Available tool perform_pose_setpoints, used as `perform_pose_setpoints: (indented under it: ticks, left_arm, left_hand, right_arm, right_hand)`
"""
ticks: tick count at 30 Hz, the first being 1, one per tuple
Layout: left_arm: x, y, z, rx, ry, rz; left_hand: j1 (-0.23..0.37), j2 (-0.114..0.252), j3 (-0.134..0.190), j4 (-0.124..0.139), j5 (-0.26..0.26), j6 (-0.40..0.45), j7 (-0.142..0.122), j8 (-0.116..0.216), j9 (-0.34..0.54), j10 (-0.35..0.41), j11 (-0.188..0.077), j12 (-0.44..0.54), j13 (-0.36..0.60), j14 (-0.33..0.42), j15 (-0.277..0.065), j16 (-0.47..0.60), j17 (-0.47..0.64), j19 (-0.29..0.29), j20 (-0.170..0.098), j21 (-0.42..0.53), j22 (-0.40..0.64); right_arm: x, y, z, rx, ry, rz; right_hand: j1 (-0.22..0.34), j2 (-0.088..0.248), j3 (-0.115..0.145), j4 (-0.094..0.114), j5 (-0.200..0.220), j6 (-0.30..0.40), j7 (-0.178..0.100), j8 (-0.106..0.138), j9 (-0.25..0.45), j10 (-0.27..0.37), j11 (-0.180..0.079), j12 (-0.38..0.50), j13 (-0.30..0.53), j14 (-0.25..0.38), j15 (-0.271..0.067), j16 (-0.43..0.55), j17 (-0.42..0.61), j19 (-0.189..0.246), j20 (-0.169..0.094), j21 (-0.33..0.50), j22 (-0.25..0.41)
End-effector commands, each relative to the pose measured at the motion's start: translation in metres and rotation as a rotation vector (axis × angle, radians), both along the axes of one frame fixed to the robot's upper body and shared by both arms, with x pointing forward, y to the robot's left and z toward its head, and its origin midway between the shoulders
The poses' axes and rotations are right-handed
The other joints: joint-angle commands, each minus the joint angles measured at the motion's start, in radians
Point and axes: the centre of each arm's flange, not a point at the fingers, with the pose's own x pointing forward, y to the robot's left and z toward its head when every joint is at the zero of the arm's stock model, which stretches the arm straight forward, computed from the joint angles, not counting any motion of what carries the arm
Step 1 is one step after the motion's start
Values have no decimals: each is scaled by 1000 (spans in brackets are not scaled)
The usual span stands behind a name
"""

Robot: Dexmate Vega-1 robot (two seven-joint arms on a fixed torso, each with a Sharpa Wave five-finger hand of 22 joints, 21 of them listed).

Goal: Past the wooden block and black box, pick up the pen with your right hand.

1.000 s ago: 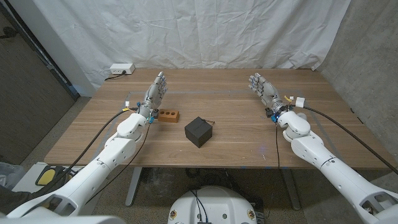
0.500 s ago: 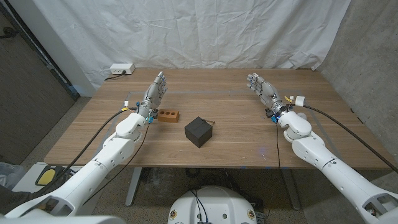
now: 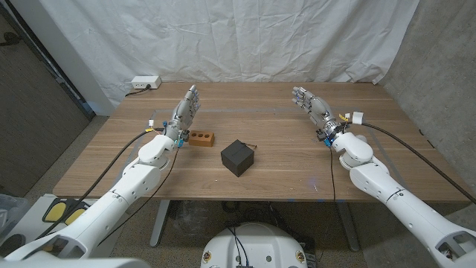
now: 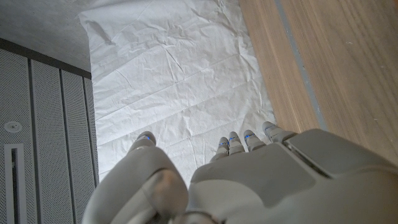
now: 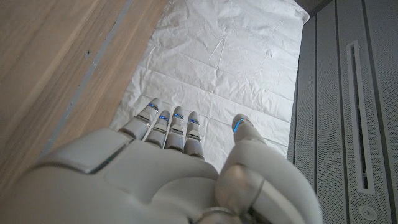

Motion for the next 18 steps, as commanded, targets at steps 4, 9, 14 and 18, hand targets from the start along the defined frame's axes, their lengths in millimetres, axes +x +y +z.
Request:
perform_pose_setpoints:
  ticks: [4,9,14,18]
  left_arm:
    - [-8,-14,15,-2,-10,12]
    - [-18,-21,21,43,-16,36]
    - [-19,-21,18,34,3,34]
    - [-19,-18,17,55,22,59]
  left_hand:
    - [17,2,1,-7,4,7,3,3,6,3,2,8,1,-1,7,9,6,-8,-83,8,4]
    - [19,2,0,-8,4,10,4,3,6,5,4,8,1,5,7,11,6,-3,-82,10,4]
    - [21,2,-1,-9,4,11,4,3,6,8,4,9,1,7,8,11,6,-2,-81,10,4]
    - [22,2,-1,-9,4,11,4,3,6,9,6,9,1,8,9,11,6,-2,-80,10,4]
  right_arm:
    - [-2,-5,13,-78,-49,47]
    - [-4,-7,17,-108,-73,72]
    - [-5,-10,21,-126,-100,84]
    - [-4,-13,23,-141,-118,76]
  right_hand:
    - [22,0,5,-14,-3,13,-16,3,4,7,-8,0,3,1,2,-2,3,1,5,-2,4]
    - [28,0,6,-18,-4,14,-19,3,4,10,-12,1,3,2,3,-1,3,0,5,-2,4]
    - [34,0,7,-22,-6,19,-23,4,4,13,-15,2,4,3,3,-1,4,0,6,-3,4]
    - [39,0,8,-25,-6,23,-27,4,5,17,-12,3,4,4,3,-1,4,0,6,-3,5]
